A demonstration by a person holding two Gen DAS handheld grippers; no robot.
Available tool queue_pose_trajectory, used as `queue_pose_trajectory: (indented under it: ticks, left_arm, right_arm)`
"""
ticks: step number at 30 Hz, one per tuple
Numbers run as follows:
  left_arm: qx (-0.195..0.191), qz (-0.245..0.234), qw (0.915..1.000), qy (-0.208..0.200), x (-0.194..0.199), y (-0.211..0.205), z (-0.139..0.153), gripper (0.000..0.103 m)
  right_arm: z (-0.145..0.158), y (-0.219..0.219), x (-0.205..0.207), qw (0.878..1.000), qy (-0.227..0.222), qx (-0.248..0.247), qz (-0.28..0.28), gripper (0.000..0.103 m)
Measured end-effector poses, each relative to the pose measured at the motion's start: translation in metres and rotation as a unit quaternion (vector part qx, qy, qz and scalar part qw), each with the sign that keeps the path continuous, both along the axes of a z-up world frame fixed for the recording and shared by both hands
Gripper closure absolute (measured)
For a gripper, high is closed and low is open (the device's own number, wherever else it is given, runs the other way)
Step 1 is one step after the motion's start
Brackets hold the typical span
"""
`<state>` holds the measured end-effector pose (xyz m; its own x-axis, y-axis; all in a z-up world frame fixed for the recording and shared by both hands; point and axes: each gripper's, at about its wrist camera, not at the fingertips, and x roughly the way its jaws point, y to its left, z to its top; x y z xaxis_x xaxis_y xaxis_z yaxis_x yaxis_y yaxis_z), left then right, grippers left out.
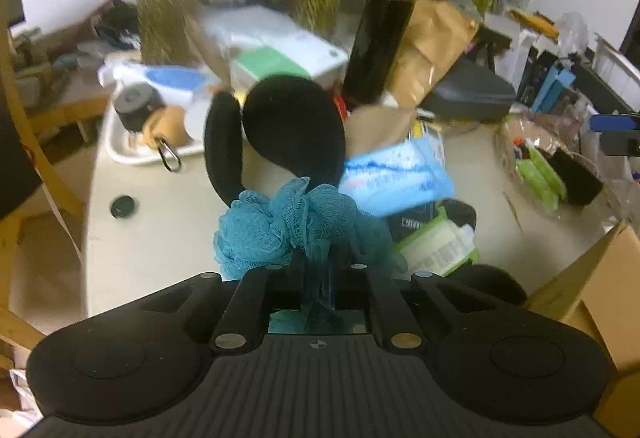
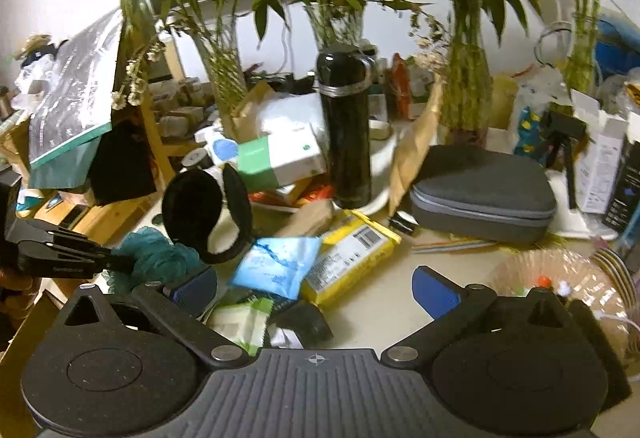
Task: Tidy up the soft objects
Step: 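Grasp the light-blue wipes packet with the right tool while the left tool holds the loofah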
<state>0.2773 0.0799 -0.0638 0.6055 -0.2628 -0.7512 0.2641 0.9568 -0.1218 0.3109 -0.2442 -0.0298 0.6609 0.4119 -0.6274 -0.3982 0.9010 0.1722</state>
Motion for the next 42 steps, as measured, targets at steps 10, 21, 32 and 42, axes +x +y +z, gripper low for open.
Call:
queue_pose_trajectory:
  ticks: [10,21,32,42]
  left_arm:
    - [-0.022,0.060,0.9955,-0.070,-0.019,0.022,0.030,0.093]
    - [-0.022,0.066,0.9942,-0.081,-0.021,0.024,0.033,0.093]
    - [-0.025,0.080,0.9930,-0.084,-0.021,0.029,0.037,0.093]
    - [-0.025,0.082,0.9927,-0.085,-0.021,0.029,0.038,0.093]
  right_arm:
    - [-0.031,0.010,0.041,0.998,0.027,0.021,0.048,0.000]
    - [-0.074,0.007,0.095,0.981,0.134,0.115,0.082,0.013]
    - [-0.126,0.014,0.138,0.950,0.243,0.178,0.078,0.038]
    - [-0.152,0.014,0.164,0.935,0.268,0.226,0.055,0.054]
